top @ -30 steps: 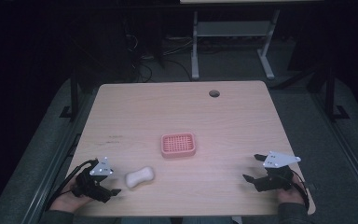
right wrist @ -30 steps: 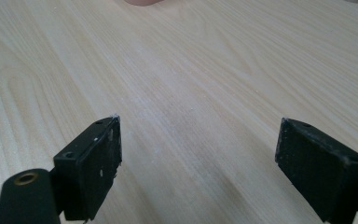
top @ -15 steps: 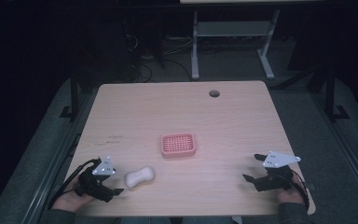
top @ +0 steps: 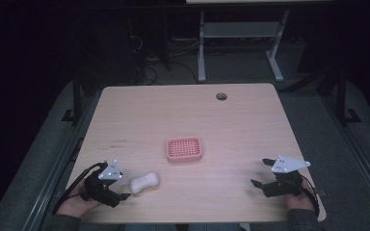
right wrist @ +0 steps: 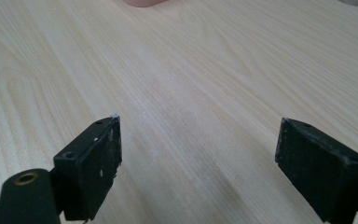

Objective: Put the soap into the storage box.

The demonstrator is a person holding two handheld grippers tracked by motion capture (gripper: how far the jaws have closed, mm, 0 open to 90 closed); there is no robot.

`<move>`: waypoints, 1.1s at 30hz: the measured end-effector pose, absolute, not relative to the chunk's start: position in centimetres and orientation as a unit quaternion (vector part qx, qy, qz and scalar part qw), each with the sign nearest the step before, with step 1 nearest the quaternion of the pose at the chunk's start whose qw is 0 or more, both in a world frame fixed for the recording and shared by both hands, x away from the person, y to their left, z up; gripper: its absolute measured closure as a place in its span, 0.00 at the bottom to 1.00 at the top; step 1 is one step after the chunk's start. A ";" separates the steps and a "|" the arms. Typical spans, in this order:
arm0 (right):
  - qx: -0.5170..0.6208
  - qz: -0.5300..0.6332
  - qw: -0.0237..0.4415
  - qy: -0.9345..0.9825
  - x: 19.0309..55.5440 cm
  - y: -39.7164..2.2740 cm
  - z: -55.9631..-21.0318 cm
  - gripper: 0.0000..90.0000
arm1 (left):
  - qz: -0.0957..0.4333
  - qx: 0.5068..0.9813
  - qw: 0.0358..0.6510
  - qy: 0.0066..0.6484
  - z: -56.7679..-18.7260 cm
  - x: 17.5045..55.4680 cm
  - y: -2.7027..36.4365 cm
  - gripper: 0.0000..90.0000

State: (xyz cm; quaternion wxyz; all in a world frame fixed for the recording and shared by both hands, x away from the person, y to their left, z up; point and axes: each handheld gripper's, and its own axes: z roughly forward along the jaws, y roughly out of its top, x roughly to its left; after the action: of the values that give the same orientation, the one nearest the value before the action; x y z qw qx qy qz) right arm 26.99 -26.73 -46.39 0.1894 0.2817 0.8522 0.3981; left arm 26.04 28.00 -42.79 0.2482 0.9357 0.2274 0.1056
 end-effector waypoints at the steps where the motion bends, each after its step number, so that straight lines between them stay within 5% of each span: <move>1: 0.282 0.398 0.189 0.852 27.0 -26.7 -46.4 0.15 | 0.105 0.936 0.247 0.227 -42.8 26.1 28.0 0.25; 33: 0.282 0.399 0.192 0.851 27.0 -26.7 -46.3 0.15 | 0.100 0.944 0.241 0.200 -42.1 27.3 25.2 0.25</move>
State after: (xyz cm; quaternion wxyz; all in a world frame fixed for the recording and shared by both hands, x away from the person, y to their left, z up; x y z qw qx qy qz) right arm 26.97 -26.69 -46.30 0.1916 0.2823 0.8514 0.3985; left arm 27.35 25.20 -42.08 0.2414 0.9443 0.2000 0.1003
